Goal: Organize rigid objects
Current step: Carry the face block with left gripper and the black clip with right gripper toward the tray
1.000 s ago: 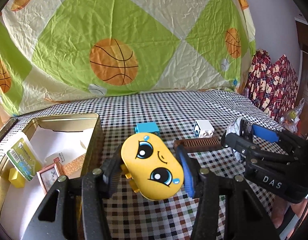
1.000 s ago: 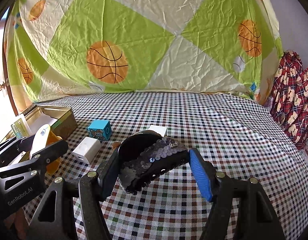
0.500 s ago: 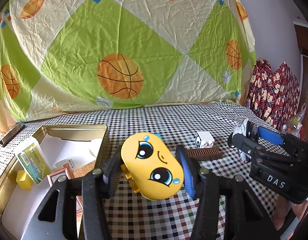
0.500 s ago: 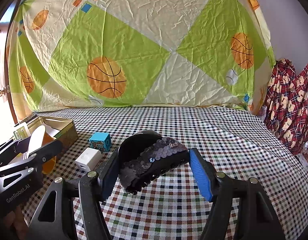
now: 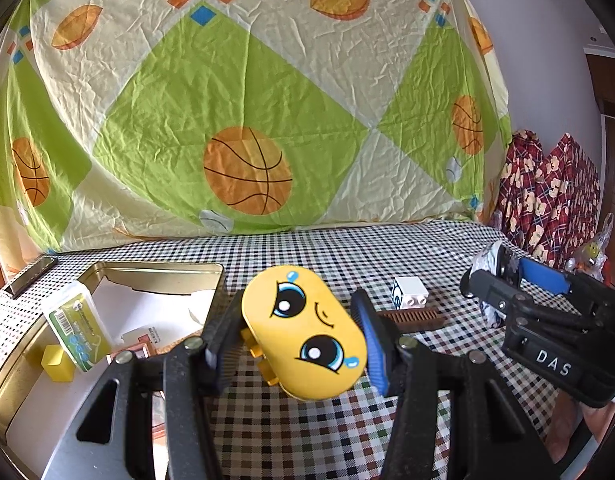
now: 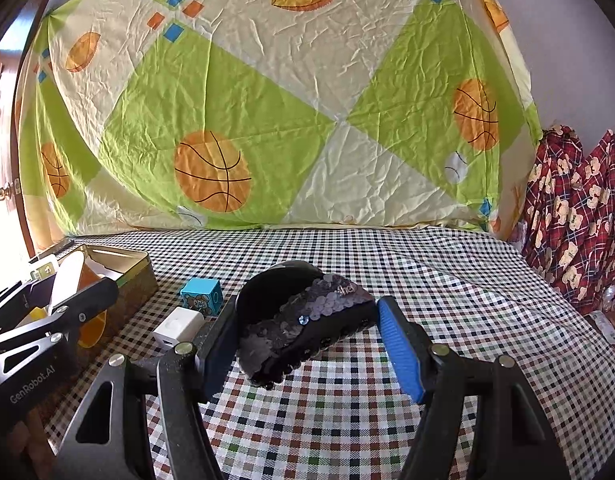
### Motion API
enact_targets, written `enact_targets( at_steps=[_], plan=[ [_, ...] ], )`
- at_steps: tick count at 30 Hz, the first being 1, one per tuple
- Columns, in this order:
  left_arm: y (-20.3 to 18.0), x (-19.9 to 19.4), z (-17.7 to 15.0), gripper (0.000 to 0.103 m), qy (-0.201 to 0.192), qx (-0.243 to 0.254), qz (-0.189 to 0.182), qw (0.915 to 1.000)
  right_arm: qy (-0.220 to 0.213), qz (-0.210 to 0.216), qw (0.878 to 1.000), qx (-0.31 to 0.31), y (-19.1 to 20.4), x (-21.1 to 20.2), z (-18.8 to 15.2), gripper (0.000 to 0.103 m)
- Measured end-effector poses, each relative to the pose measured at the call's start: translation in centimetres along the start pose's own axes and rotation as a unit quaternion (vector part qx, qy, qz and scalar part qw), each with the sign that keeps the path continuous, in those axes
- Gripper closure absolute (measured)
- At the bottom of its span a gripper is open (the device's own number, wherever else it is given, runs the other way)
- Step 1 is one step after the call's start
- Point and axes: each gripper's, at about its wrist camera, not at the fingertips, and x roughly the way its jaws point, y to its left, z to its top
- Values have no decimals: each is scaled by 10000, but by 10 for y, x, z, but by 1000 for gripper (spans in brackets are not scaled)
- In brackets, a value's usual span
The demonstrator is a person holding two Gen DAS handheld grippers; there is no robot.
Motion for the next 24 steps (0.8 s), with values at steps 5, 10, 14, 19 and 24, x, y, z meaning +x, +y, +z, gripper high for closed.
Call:
enact_targets(
  at_steps=[5, 10, 14, 19, 24],
  plan=[
    [0, -6, -1, 52, -144, -4, 31, 9999, -46, 3, 10000, 17, 0, -2, -1, 34],
    [2, -9, 0, 52, -239, -29, 42, 9997, -77, 39, 10000, 48, 1, -5, -1, 34],
    [2, -11, 0, 52, -290, -38, 43, 9996, -98, 74, 9999, 53, 3, -7, -1, 34],
    [3, -15, -1, 52, -355, -64, 60, 9993, -170, 109, 9998, 64, 6, -11, -2, 34],
    [4, -17, -1, 52, -392, -80, 78, 9992, -301, 147, 9994, 48, 9, -17, -1, 34]
  ],
)
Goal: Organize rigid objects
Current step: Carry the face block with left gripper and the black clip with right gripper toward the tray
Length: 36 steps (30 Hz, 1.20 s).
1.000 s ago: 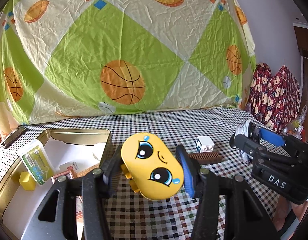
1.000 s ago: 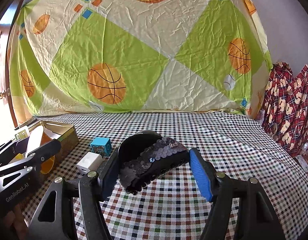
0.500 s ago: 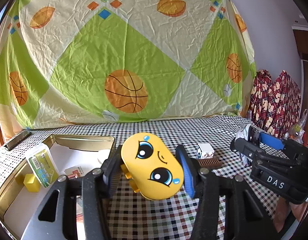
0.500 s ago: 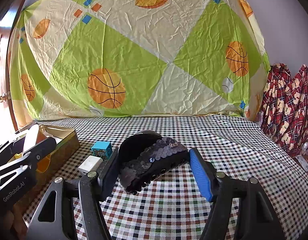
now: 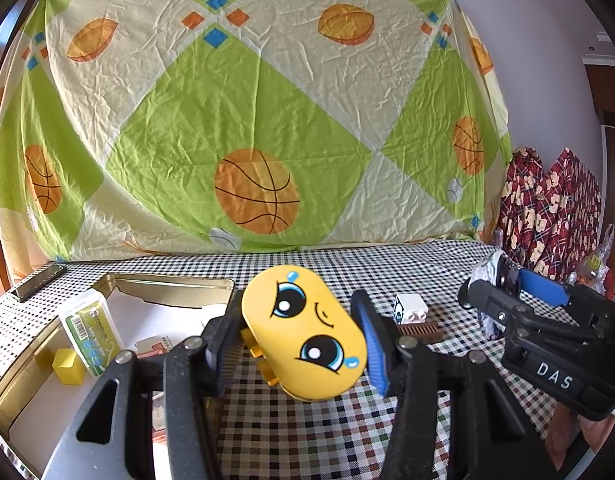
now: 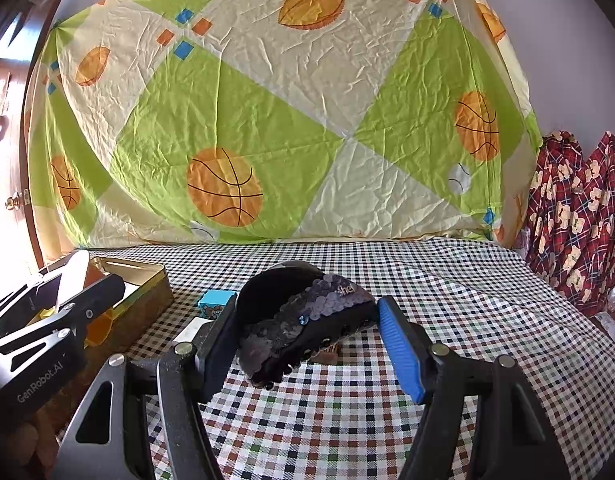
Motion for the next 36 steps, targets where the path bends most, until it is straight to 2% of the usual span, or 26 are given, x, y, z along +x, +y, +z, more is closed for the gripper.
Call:
enact_targets(
  at_steps=[12, 28, 36],
  plan=[
    [12, -12, 0, 52, -145, -141, 40, 9998, -402, 61, 9991, -83, 10, -19, -1, 34],
    [22, -32, -2, 52, -425, -140, 106, 9989, -584, 173, 9979, -227, 27, -30, -3, 34],
    [35, -36, -2, 52, -420, -279, 111, 9987, -554, 326, 9975, -276, 38, -29, -3, 34]
  ],
)
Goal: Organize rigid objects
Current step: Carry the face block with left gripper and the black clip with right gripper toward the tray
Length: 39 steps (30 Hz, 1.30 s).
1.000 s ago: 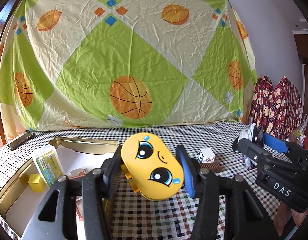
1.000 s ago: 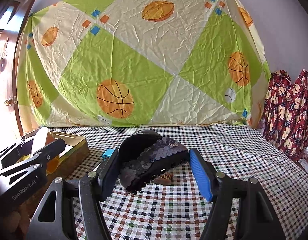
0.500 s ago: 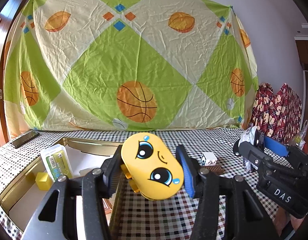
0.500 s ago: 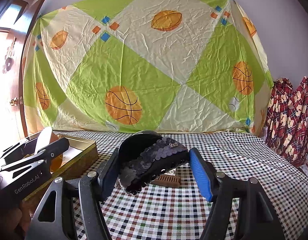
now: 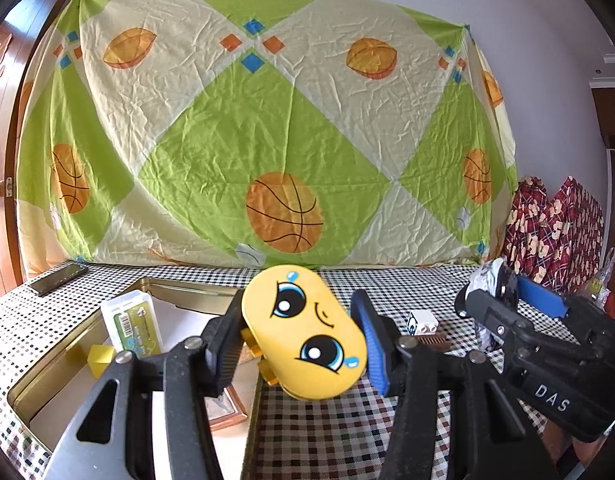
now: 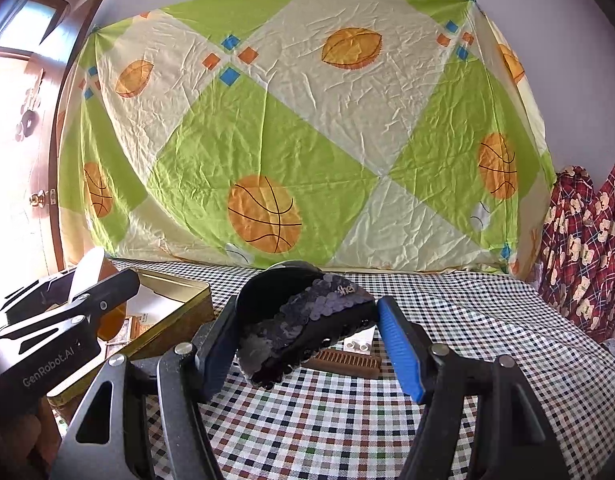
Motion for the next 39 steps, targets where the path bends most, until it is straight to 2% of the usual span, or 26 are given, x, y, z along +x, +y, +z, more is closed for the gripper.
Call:
enact_targets(
  at_steps=[28, 39],
  plan=[
    [30, -17, -2, 52, -89, -90, 139, 9998, -37, 405, 9991, -155, 44, 1, -2, 34],
    [49, -19, -1, 52, -38, -276, 206, 9994, -4, 564, 9980, -289, 64, 6, -1, 34]
  ],
)
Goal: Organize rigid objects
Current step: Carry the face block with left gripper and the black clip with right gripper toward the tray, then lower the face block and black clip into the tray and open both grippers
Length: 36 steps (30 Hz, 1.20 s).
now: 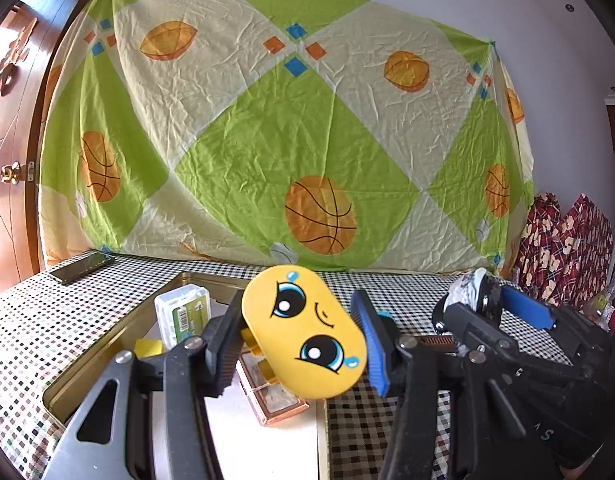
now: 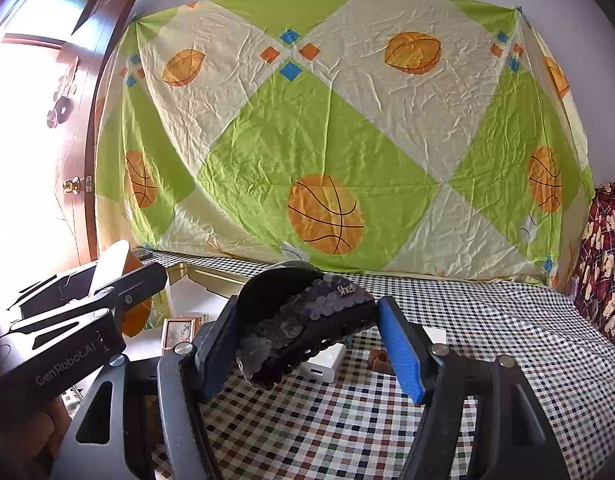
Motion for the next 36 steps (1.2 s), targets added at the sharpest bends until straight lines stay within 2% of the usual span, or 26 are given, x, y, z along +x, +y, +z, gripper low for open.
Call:
enact_targets(
  at_steps=[15, 36],
  plan=[
    [15, -2, 2, 52, 30, -97, 64, 9999, 21, 193, 9998, -58, 18, 6, 1, 34],
    [58, 3, 3, 52, 182, -272, 475, 9983, 106, 501, 9982, -302, 50, 21, 6, 34]
  ],
)
